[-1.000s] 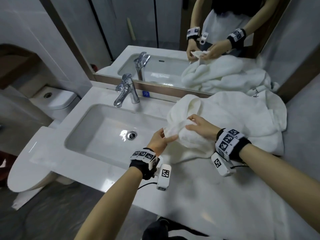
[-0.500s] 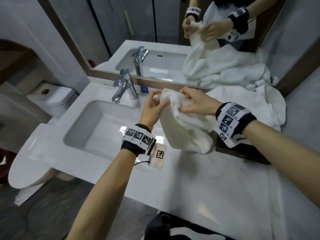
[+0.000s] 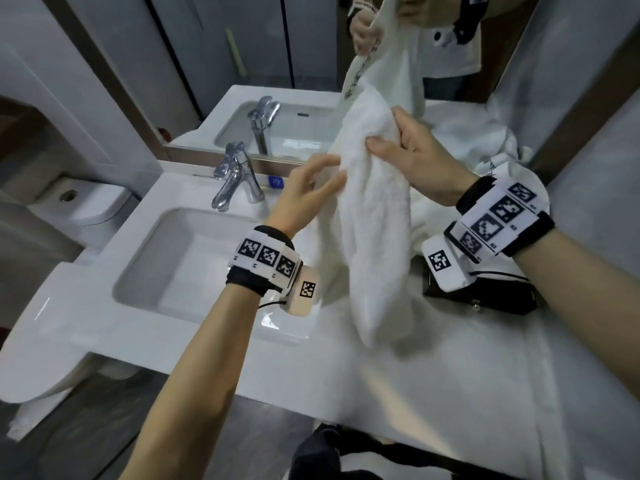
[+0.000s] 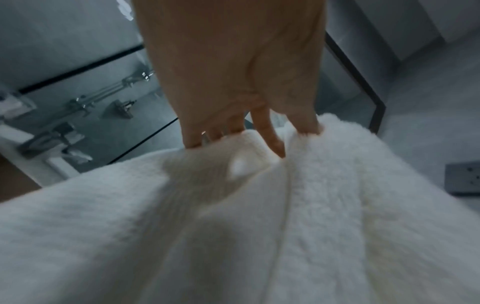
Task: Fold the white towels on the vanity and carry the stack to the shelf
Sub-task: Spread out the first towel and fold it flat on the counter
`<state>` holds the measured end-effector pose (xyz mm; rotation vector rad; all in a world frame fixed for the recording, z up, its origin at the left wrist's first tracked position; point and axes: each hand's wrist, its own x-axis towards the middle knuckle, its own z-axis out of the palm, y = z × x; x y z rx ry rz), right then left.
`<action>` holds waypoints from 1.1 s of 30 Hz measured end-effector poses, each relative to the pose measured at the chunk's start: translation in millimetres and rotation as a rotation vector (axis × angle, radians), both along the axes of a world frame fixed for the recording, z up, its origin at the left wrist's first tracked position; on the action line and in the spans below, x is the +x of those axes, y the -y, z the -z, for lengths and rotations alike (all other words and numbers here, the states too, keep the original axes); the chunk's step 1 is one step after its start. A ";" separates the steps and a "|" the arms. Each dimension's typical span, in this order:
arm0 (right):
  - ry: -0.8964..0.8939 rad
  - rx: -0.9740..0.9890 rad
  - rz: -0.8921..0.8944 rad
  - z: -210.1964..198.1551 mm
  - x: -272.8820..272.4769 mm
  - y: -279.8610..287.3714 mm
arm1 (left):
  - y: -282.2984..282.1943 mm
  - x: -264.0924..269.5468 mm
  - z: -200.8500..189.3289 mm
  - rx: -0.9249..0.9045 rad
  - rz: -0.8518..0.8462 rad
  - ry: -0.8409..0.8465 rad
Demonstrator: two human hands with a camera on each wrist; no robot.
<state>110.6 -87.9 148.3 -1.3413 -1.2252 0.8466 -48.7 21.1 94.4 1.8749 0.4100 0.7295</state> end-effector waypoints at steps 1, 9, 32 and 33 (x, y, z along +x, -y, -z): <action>-0.016 -0.021 0.017 1.8 2.9 4.1 | 1.6 2.8 -0.8 -0.054 0.056 -0.013; 0.014 -0.337 0.246 65.8 40.9 54.8 | 6.0 34.8 48.1 -0.158 0.180 -0.222; 0.297 -0.462 0.626 127.3 59.6 96.3 | 68.6 106.4 95.7 0.065 0.343 -0.481; 0.301 -0.463 0.629 128.3 60.2 96.6 | 66.3 105.1 97.5 0.060 0.345 -0.496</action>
